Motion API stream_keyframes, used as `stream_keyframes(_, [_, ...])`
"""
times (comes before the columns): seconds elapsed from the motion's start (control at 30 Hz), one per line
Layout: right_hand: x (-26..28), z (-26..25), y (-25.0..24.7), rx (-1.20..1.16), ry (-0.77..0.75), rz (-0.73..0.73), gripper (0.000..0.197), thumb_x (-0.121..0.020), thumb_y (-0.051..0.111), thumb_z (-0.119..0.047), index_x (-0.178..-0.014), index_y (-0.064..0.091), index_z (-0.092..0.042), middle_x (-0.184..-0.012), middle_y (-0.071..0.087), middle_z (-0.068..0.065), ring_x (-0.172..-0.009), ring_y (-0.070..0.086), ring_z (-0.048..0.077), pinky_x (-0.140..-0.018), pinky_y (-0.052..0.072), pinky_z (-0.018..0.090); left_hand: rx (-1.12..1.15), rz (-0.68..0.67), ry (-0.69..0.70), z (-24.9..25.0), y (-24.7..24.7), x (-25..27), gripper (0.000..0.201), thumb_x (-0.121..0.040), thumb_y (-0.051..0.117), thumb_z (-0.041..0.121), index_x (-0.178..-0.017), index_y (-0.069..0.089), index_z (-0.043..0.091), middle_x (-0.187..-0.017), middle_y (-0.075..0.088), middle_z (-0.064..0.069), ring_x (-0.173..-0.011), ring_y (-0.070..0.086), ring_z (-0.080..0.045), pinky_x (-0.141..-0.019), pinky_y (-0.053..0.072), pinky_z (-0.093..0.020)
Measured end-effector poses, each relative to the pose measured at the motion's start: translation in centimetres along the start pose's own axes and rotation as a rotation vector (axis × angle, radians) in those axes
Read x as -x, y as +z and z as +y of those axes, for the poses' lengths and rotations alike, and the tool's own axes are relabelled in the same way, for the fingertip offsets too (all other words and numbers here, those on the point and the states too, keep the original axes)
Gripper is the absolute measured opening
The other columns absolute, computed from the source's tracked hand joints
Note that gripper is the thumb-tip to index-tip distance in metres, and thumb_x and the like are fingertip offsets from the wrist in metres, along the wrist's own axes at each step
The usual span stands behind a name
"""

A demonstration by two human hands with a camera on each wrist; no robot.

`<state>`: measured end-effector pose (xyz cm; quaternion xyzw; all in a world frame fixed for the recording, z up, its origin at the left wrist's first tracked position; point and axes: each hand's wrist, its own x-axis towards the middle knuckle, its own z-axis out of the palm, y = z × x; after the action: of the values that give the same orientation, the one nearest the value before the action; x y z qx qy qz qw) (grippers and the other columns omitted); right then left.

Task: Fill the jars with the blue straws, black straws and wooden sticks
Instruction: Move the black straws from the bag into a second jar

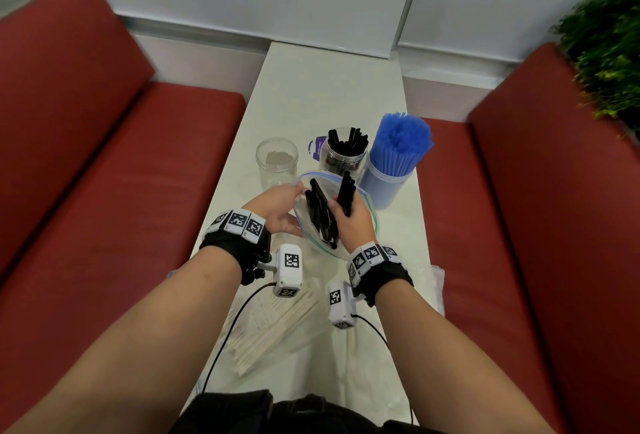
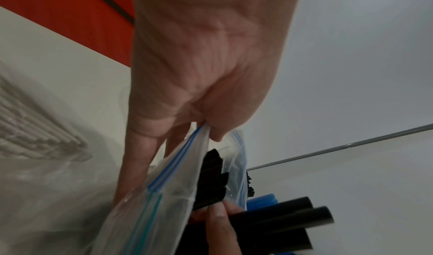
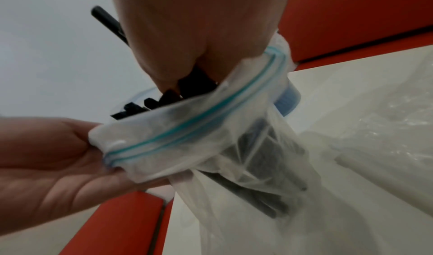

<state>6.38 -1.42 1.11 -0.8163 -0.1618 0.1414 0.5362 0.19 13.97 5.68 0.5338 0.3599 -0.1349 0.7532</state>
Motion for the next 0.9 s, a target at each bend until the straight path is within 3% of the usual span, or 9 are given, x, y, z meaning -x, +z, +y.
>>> stream_keyframes(0.1, [-0.5, -2.3, -0.9, 0.016, -0.006, -0.121, 0.016, -0.097, 0.062, -0.012, -0.113, 0.06, -0.008, -0.102, 0.068, 0.006, -0.097, 0.063, 0.022, -0.087, 0.047, 0.031, -0.003, 0.008, -0.004, 0.1, 0.2, -0.1, 0.032, -0.105, 0.037, 0.035, -0.117, 0.059, 0.016, -0.111, 0.066, -0.016, -0.086, 0.069, -0.041, -0.069, 0.058, -0.055])
stream_keyframes(0.2, [-2.5, -6.2, -3.2, 0.038, -0.027, -0.218, 0.012, -0.096, 0.064, -0.017, -0.106, 0.062, -0.011, -0.094, 0.068, -0.003, -0.088, 0.063, 0.012, -0.085, 0.046, 0.03, 0.0, 0.024, -0.003, 0.2, 0.4, -0.3, 0.034, -0.105, 0.037, 0.035, -0.128, 0.053, 0.016, -0.119, 0.064, -0.017, -0.088, 0.068, -0.043, -0.064, 0.059, -0.052])
stream_keyframes(0.3, [-5.2, -11.1, -6.2, -0.045, -0.128, -0.288, 0.008, -0.094, 0.065, -0.021, -0.099, 0.065, -0.014, -0.095, 0.073, 0.006, -0.094, 0.069, 0.018, -0.092, 0.051, 0.034, 0.007, 0.007, -0.015, 0.3, 0.2, -0.4, 0.036, -0.105, 0.036, 0.035, -0.129, 0.054, 0.015, -0.124, 0.062, -0.016, -0.086, 0.07, -0.041, -0.062, 0.059, -0.051])
stream_keyframes(0.4, [-8.5, -15.5, -8.1, -0.198, -0.281, -0.113, 0.005, -0.088, 0.067, -0.016, -0.09, 0.063, -0.018, -0.086, 0.073, 0.004, -0.09, 0.069, 0.02, -0.094, 0.053, 0.04, 0.017, -0.003, -0.022, 0.4, 0.0, -0.7, 0.039, -0.105, 0.035, 0.037, -0.13, 0.052, 0.012, -0.127, 0.059, -0.017, -0.093, 0.068, -0.044, -0.066, 0.059, -0.053])
stream_keyframes(0.47, [-10.8, -17.2, -8.5, -0.275, -0.335, 0.023, 0.008, -0.088, 0.065, -0.012, -0.093, 0.06, -0.015, -0.084, 0.071, 0.006, -0.088, 0.068, 0.022, -0.096, 0.052, 0.045, 0.019, -0.007, -0.021, 0.7, -0.1, -0.9, 0.039, -0.105, 0.035, 0.039, -0.128, 0.053, 0.012, -0.126, 0.06, -0.018, -0.093, 0.068, -0.045, -0.066, 0.059, -0.053])
stream_keyframes(0.6, [-13.8, -16.9, -7.3, -0.237, -0.318, 0.142, 0.012, -0.093, 0.061, -0.009, -0.092, 0.055, -0.019, -0.089, 0.067, 0.008, -0.089, 0.067, 0.022, -0.097, 0.052, 0.043, 0.007, -0.009, -0.016, 1.1, -0.3, -1.3, 0.036, -0.105, 0.036, 0.039, -0.118, 0.057, 0.012, -0.119, 0.064, -0.019, -0.083, 0.071, -0.04, -0.062, 0.059, -0.05])
stream_keyframes(0.73, [-14.8, -14.3, -5.3, -0.228, -0.216, 0.189, 0.022, -0.093, 0.061, -0.004, -0.087, 0.052, -0.023, -0.096, 0.064, 0.012, -0.102, 0.064, 0.038, -0.098, 0.05, 0.046, -0.004, 0.003, -0.004, 1.4, -0.6, -1.7, 0.033, -0.105, 0.037, 0.039, -0.107, 0.06, 0.015, -0.105, 0.066, -0.014, -0.064, 0.072, -0.033, -0.054, 0.058, -0.043])
stream_keyframes(0.8, [-15.2, -12.7, -4.6, -0.23, -0.166, 0.186, 0.021, -0.093, 0.063, -0.005, -0.088, 0.053, -0.023, -0.095, 0.064, 0.009, -0.099, 0.066, 0.033, -0.093, 0.052, 0.04, -0.001, 0.001, -0.005, 1.5, -0.8, -1.8, 0.033, -0.105, 0.037, 0.039, -0.114, 0.059, 0.015, -0.104, 0.066, -0.013, -0.06, 0.071, -0.031, -0.053, 0.057, -0.042])
stream_keyframes(0.9, [-15.6, -10.1, -3.7, -0.199, -0.103, 0.167, 0.016, -0.09, 0.067, -0.007, -0.092, 0.056, -0.019, -0.085, 0.063, -0.004, -0.082, 0.061, 0.013, -0.082, 0.047, 0.027, -0.013, 0.002, -0.009, 1.5, -1.0, -2.2, 0.038, -0.105, 0.037, 0.039, -0.126, 0.055, 0.013, -0.103, 0.068, -0.013, -0.062, 0.071, -0.031, -0.056, 0.058, -0.042])
